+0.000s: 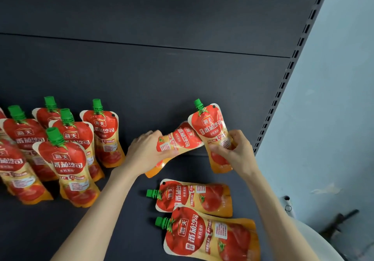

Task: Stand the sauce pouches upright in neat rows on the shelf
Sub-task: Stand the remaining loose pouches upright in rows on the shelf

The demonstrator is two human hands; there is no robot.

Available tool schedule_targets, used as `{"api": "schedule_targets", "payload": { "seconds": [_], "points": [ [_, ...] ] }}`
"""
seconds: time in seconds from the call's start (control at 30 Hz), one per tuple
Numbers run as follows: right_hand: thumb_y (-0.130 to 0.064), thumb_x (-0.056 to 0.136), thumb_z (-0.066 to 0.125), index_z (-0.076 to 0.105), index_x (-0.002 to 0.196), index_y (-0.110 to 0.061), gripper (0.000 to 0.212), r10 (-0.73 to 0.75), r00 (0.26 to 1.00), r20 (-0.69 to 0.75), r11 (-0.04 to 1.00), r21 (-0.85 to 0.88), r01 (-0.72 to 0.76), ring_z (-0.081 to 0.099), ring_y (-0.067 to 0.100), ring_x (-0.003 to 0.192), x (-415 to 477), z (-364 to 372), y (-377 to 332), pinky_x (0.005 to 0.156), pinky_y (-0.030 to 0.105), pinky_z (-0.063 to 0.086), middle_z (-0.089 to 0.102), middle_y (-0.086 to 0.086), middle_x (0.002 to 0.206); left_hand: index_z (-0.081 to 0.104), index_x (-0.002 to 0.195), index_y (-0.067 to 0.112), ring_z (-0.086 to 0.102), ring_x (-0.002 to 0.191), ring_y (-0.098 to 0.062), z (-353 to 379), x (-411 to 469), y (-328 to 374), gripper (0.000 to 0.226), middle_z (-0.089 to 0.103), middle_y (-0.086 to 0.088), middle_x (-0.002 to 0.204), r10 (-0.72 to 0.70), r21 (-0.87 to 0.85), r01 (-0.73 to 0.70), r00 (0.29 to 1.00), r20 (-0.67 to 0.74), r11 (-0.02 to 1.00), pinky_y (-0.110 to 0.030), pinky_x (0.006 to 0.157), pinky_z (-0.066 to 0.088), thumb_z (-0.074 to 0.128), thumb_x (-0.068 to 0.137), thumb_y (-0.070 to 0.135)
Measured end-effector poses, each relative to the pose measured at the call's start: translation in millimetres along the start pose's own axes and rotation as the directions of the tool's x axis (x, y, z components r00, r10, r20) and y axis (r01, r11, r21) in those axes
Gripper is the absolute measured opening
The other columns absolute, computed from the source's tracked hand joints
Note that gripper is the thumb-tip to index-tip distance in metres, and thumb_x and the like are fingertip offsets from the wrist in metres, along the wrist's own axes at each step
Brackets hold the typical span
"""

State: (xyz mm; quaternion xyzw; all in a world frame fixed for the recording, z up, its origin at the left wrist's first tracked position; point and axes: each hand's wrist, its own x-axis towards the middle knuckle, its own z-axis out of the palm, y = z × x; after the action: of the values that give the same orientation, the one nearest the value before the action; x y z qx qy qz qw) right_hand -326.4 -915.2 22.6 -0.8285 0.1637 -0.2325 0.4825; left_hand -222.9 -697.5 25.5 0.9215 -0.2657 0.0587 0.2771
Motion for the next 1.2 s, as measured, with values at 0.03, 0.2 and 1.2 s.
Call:
{"api": "schedule_targets", "payload": {
  "seconds": [0.03, 0.2, 1.2],
  "points": [
    [-0.032, 0.076, 0.075, 0.049, 0.106, -0.016, 0.043, 0.003, 1.000, 0.012, 0.999, 0.044, -0.004, 0.063, 0.010, 0.084, -2.1, -0.6, -4.3, 0.065, 0.023, 0.051, 0.061, -0.009, 0.094, 0.049, 0.093, 0.015, 0.061, 0.084, -0.015, -2.9, -4.4, 5.1, 0.048, 0.059, 0.004, 0.093, -0.014, -0.073, 0.014, 1.000, 0.002, 0.997, -0.033, 0.073, 0.050, 0.063, 0.076, 0.058],
    [-0.035, 0.089, 0.058, 0.050, 0.110, -0.022, 0.026, 0.060, 0.988, 0.145, 0.945, 0.311, -0.103, 0.065, 0.009, 0.087, -26.5, 2.3, -30.2, 0.063, 0.020, 0.050, 0.064, -0.005, 0.102, 0.048, 0.098, 0.017, 0.062, 0.085, -0.007, -12.6, -40.1, 29.6, 0.043, 0.061, 0.007, 0.094, -0.150, -0.554, 0.124, 0.989, -0.001, 0.823, -0.016, 0.060, 0.047, 0.060, 0.077, 0.053],
    [-0.010, 0.084, 0.067, 0.053, 0.103, -0.012, 0.024, -0.025, 0.999, 0.034, 0.882, 0.470, 0.006, 0.068, 0.013, 0.079, -213.5, 221.6, -149.0, 0.067, 0.020, 0.053, 0.072, 0.001, 0.095, 0.058, 0.096, 0.018, 0.066, 0.093, -0.004, -135.1, -213.9, -166.7, 0.019, 0.069, 0.006, 0.100, -0.190, -0.822, -0.025, 0.968, -0.161, 0.569, -0.019, 0.071, 0.055, 0.069, 0.081, 0.023]
  ]
}}
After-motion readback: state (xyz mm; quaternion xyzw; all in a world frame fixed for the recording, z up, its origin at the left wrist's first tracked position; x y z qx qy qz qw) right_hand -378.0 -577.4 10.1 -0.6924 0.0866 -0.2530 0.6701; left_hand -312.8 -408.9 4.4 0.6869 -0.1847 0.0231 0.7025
